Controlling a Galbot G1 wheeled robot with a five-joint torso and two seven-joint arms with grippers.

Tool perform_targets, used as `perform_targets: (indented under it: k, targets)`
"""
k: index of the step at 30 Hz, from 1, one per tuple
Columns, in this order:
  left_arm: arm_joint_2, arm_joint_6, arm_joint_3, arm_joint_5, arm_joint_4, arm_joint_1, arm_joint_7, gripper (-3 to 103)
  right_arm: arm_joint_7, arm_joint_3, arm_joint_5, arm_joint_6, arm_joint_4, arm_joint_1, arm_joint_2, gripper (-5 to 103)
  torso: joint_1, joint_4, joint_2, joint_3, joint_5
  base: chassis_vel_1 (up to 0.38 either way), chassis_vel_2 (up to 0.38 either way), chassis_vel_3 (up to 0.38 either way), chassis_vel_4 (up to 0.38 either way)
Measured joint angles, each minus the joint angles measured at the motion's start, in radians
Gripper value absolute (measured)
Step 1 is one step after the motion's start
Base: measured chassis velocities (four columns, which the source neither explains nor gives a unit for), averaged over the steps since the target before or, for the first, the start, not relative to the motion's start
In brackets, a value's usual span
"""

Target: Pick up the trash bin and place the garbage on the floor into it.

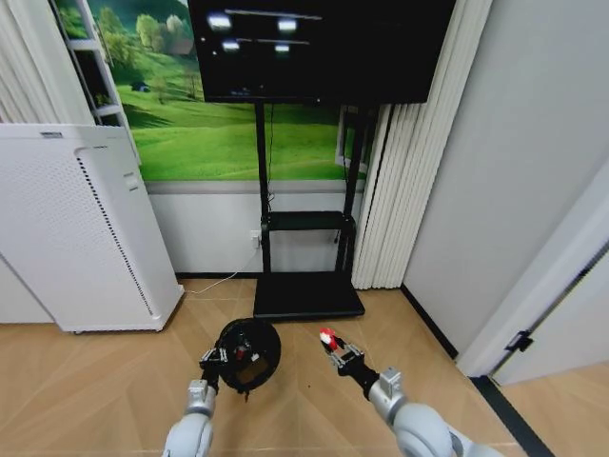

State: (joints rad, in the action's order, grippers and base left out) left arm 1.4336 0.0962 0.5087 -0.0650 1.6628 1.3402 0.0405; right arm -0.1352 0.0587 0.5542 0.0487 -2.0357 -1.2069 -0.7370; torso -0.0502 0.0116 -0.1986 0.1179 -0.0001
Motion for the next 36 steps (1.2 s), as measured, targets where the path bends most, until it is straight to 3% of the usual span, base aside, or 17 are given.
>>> perform_targets:
  k: [2,5,8,9,16,20,26,30,31,32,36]
  targets:
    - [0.000,0.000,0.000,0.000,0.000,0.000,0.000,4,0.000,0.000,0.000,0.000,0.000,0.000,0.000,36,0.000,0.0000,0.000,0.000,0.0000,0.000,0.000,0.000,0.000]
    - [0.000,-0.003,-0.008,0.001,0.002,-0.002,0.002,4,0.057,0.023,-0.038,0.058,0.040,0.024,-0.025,36,0.000,0.0001,0.000,0.000,0.0004,0.000,0.000,0.000,0.000]
    - [-0.005,-0.009,-0.027,0.000,0.003,-0.014,0.006,4,0.099,0.068,-0.078,0.100,0.119,0.066,-0.084,36,0.000,-0.0001,0.000,0.000,0.0009,0.000,0.000,0.000,0.000]
    - [-0.008,-0.014,-0.044,-0.002,0.003,-0.022,0.009,4,0.107,0.111,-0.084,0.112,0.163,0.099,-0.122,35,0.000,0.0004,0.000,0.000,-0.0004,0.000,0.000,0.000,0.000]
    - [0.004,-0.019,-0.081,-0.001,-0.008,-0.036,0.014,4,0.104,0.260,-0.088,0.125,0.303,0.224,-0.244,34,0.000,0.0001,0.000,0.000,-0.0001,0.000,0.000,0.000,0.000]
    - [0.010,-0.019,-0.089,0.000,-0.017,-0.040,0.015,4,0.102,0.294,-0.098,0.129,0.354,0.246,-0.283,34,0.000,0.0001,0.000,0.000,0.0000,0.000,0.000,0.000,0.000]
    - [0.017,-0.019,-0.107,0.003,-0.023,-0.044,0.015,4,0.092,0.355,-0.136,0.146,0.478,0.286,-0.404,34,0.000,-0.0001,0.000,0.000,0.0002,0.000,0.000,0.000,0.000]
    - [0.017,-0.017,-0.109,0.003,-0.023,-0.041,0.014,4,0.079,0.363,-0.136,0.135,0.489,0.292,-0.418,31,0.000,0.0000,0.000,0.000,0.0001,0.000,0.000,0.000,0.000]
    - [0.015,-0.017,-0.108,0.003,-0.023,-0.040,0.014,4,0.077,0.363,-0.128,0.117,0.489,0.294,-0.415,35,0.000,0.0000,0.000,0.000,0.0000,0.000,0.000,0.000,0.000]
    - [0.013,-0.016,-0.108,0.003,-0.023,-0.039,0.013,4,0.078,0.359,-0.126,0.111,0.489,0.294,-0.409,46,0.000,0.0001,0.000,0.000,0.0001,0.000,0.000,0.000,0.000]
    - [0.012,-0.015,-0.106,0.003,-0.023,-0.039,0.012,4,0.078,0.347,-0.125,0.106,0.488,0.294,-0.394,51,0.000,0.0002,0.000,0.000,0.0000,0.000,0.000,0.000,0.000]
